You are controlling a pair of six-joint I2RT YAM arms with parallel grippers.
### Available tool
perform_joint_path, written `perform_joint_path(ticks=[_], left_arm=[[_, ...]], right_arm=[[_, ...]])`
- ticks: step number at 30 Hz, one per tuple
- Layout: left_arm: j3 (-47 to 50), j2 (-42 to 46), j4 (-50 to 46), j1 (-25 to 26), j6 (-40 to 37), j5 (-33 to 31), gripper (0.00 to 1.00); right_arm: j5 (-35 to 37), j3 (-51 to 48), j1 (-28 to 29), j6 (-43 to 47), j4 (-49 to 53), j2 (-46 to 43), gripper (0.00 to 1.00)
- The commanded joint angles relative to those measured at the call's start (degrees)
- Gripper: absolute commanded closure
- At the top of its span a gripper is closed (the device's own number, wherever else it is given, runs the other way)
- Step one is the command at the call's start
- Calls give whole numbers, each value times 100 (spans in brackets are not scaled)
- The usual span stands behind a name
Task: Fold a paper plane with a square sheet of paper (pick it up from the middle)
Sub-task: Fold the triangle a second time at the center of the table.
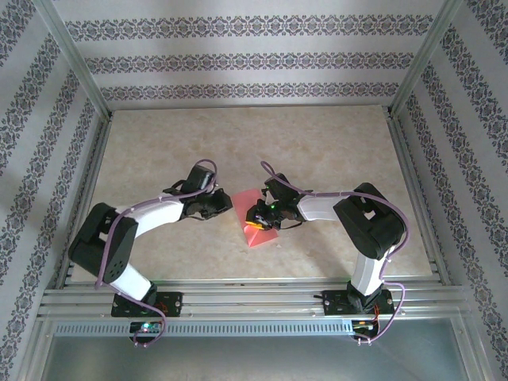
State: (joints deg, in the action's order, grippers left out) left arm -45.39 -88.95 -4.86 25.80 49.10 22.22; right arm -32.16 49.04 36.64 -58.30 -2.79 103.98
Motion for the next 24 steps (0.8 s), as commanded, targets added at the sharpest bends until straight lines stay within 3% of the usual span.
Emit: perform_joint_path(ticks=[1,5,13,24], left_arm=[[144,235,-307,-15,109,-167,84],[227,418,-231,39,126,-53,84],[345,502,27,260,316,72,83],[295,-3,658,839,709,341,86]], right_arm=[[246,-67,48,74,393,164,68],[253,-69,45,107,411,166,59],[331,-105,52,175,461,131,53],[320,-166,38,219,524,319,90]])
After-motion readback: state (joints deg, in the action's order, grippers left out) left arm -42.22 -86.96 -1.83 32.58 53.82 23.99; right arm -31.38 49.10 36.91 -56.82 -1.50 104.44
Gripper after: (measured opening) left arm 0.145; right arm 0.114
